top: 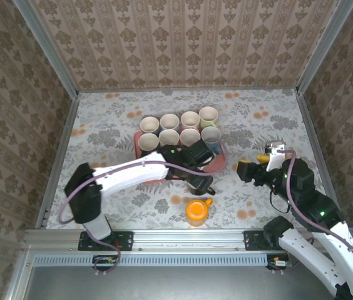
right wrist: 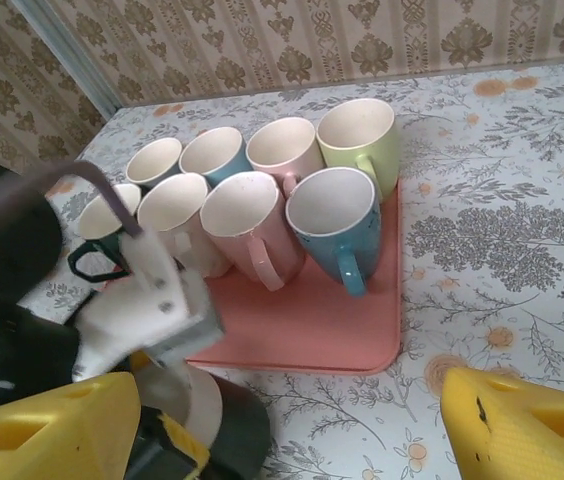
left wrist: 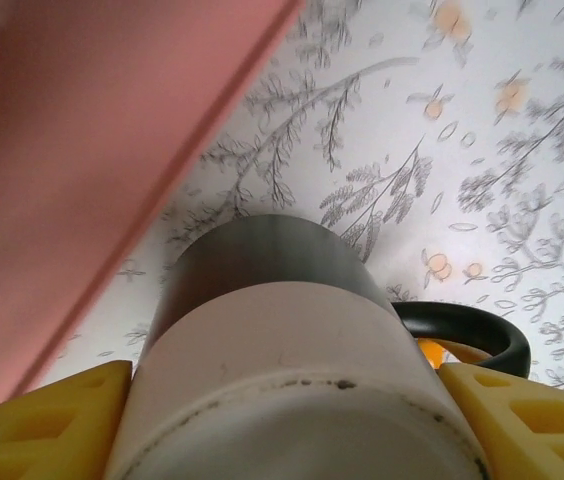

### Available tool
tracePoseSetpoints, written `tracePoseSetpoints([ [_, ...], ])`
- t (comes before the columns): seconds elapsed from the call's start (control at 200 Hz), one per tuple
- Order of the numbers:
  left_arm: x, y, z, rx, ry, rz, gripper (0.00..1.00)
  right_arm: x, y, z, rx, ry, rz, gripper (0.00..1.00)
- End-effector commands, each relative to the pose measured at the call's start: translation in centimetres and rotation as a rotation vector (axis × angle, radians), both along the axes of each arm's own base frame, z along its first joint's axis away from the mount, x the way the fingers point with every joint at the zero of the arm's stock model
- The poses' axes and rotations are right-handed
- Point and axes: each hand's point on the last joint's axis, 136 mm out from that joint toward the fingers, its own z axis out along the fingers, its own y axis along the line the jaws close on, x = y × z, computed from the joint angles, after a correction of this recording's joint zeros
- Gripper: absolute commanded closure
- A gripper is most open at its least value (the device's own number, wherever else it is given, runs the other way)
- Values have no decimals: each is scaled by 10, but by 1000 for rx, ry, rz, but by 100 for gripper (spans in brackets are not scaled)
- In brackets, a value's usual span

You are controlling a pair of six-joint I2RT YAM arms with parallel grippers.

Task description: Turn the mug right side up

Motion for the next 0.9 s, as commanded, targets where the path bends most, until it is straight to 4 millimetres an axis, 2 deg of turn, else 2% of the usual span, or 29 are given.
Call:
tracePoseSetpoints([
  [0.0,15,2,82,-231,-207,18,61,-5,0,30,30,-60,14,20],
  [0.12,7,13,134,-469,-335,12,63,-9,6,48,73,-81,52,20],
  [0.235,-13,29,180,-725,-505,-64,63,-12,22,60,176,-28,103,22],
  [0.29,-26,41,204,-855,-650,-118,63,-14,37,65,241,9,166,23],
  [0.345,-41,56,220,-956,-797,-175,61,-16,54,70,321,41,242,25],
  [0.465,-58,84,239,-1021,-1017,-240,60,-18,83,91,544,52,379,26],
  [0.625,-72,108,269,-1094,-1159,-254,60,-23,121,105,719,174,595,26],
  [0.79,-78,135,289,-1178,-1255,-200,63,-32,137,120,771,170,737,25],
  [0.895,-82,141,294,-1202,-1260,-219,63,-44,151,123,757,192,833,24],
])
